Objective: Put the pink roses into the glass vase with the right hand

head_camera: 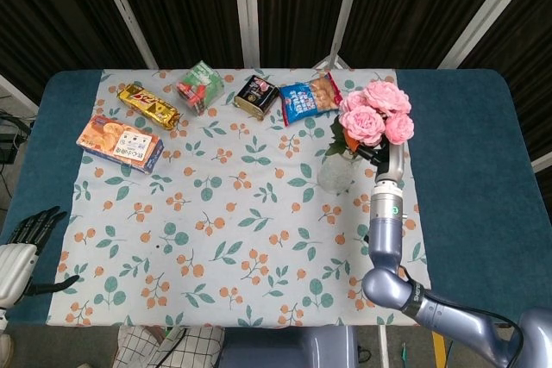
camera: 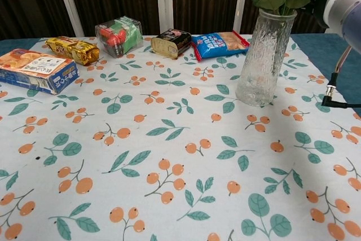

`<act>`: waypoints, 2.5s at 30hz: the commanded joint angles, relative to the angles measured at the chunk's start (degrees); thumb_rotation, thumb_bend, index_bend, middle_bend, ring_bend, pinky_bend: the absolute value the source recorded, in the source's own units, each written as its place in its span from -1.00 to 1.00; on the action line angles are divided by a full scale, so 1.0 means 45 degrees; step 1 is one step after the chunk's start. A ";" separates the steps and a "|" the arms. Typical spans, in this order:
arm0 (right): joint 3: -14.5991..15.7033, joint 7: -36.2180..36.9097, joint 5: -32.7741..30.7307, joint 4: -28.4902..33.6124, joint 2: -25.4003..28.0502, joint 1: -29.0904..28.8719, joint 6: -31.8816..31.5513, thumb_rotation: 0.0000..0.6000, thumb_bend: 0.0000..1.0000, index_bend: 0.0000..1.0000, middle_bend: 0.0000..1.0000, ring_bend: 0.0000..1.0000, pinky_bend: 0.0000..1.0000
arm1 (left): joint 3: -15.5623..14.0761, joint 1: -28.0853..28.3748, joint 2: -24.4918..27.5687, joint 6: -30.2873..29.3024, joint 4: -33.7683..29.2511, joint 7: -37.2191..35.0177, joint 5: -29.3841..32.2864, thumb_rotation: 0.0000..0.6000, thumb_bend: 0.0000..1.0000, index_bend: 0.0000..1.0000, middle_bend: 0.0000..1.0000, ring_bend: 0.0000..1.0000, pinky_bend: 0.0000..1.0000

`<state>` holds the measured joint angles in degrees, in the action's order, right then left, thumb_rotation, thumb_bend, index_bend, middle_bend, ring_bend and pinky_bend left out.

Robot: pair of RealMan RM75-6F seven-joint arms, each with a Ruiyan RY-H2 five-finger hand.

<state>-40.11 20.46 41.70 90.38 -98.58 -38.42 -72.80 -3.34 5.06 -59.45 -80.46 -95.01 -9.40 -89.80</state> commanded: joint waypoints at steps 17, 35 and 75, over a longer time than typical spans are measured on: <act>0.0521 -0.0321 0.0511 0.0220 0.0076 0.0268 0.0494 1.00 -0.37 -0.98 -0.82 -0.90 -0.99 | -0.0017 0.0001 0.0041 0.0004 -0.0052 -0.0075 -0.0025 1.00 -1.00 -1.00 -1.00 -1.00 -1.00; 0.1740 -0.1218 0.1360 0.1615 0.1249 0.1184 0.0802 1.00 -0.43 -1.00 -1.00 -1.00 -1.00 | -0.0056 -0.0035 0.0015 -0.0104 -0.0021 -0.0004 -0.0157 1.00 -1.00 -1.00 -1.00 -1.00 -1.00; 0.7973 -0.4697 0.9054 0.1028 0.6865 0.6587 -0.3292 1.00 -0.43 -1.00 -1.00 -1.00 -1.00 | -0.0023 -0.0217 -0.0326 -0.0658 0.0330 0.1116 -0.0493 1.00 -1.00 -1.00 -1.00 -1.00 -1.00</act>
<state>-6.28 0.77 79.78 97.35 -68.96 -10.77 -85.19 -3.48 4.09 -60.84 -83.40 -93.62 -4.68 -92.03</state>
